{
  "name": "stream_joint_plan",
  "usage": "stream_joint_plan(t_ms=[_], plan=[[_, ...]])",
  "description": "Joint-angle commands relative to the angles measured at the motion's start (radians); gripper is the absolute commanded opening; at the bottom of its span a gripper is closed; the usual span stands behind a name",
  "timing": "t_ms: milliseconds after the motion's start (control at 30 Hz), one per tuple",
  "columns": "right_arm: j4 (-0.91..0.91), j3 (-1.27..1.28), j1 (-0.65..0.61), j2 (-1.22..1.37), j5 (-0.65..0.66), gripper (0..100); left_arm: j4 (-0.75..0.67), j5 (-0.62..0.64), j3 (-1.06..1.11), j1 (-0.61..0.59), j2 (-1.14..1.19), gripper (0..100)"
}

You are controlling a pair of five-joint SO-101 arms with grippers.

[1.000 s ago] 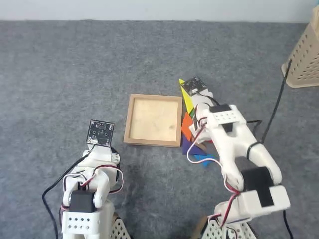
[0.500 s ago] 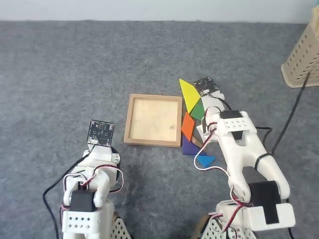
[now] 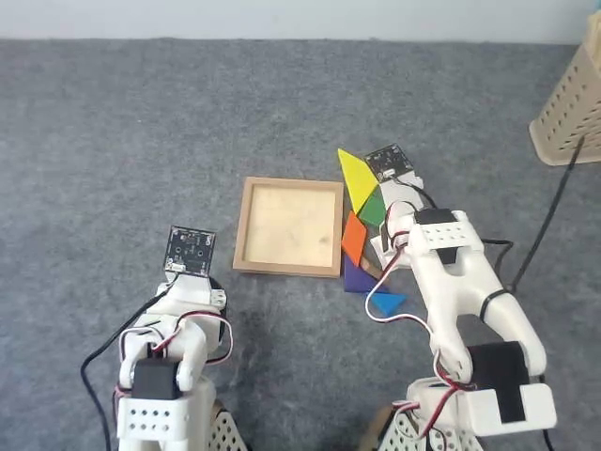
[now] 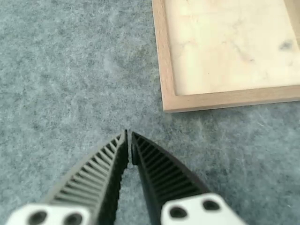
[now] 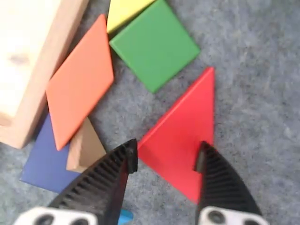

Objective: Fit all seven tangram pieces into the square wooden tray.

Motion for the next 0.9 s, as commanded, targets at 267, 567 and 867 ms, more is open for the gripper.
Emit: stream_joint_plan(t_ms=[267,567,867], plan=[[-0.016,-0.006,0.008,-0.073,-0.009,12.9,0.005,0.009,-0.005,-0.005,-0.003,1],[0.015,-0.031,0.041,-0.074,0.026,17.6,0.005,0.009,-0.005,-0.005,-0.003,1],[0.053,-0.074,0.031,-0.007,0.061,35.9,0.005,0.009,-0.005,-0.005,-0.003,1]])
